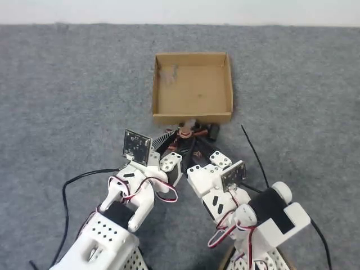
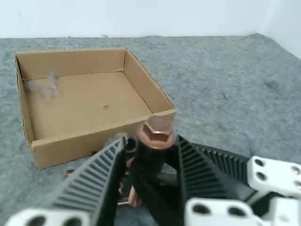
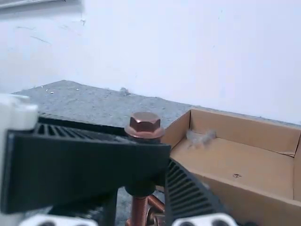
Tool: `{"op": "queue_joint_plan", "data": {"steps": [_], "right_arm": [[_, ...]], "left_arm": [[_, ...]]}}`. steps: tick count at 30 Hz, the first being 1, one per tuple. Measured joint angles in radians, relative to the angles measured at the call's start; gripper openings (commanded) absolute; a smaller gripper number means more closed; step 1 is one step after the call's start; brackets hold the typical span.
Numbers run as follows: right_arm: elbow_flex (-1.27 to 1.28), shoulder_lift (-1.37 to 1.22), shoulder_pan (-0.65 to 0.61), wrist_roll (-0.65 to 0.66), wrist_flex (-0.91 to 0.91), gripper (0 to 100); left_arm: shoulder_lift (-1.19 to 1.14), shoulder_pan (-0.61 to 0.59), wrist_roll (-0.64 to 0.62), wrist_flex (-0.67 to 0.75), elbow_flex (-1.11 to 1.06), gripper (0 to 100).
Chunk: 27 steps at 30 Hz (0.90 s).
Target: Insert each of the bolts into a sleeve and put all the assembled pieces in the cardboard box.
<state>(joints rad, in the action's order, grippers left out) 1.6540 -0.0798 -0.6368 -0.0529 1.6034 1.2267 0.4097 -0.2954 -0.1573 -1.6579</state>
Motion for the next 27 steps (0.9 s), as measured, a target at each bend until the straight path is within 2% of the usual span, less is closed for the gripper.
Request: {"op": "queue_joint_plan", "data": {"steps": [10,20,27], "right_arm": [[0.000,0.000,0.000,0.000,0.000,0.7],[0.000,0.000,0.029,0.000,0.000,0.7],[0.000,0.000,0.032,0.000,0.000,0.7]], "left_arm": [[-0.011,0.003,0.005,-0.006,0.083,16],[-0.011,0.064,0.003,-0.244,0.321,16],[-0.012,-0.071,0.003,-0.313,0.390,16]]}}
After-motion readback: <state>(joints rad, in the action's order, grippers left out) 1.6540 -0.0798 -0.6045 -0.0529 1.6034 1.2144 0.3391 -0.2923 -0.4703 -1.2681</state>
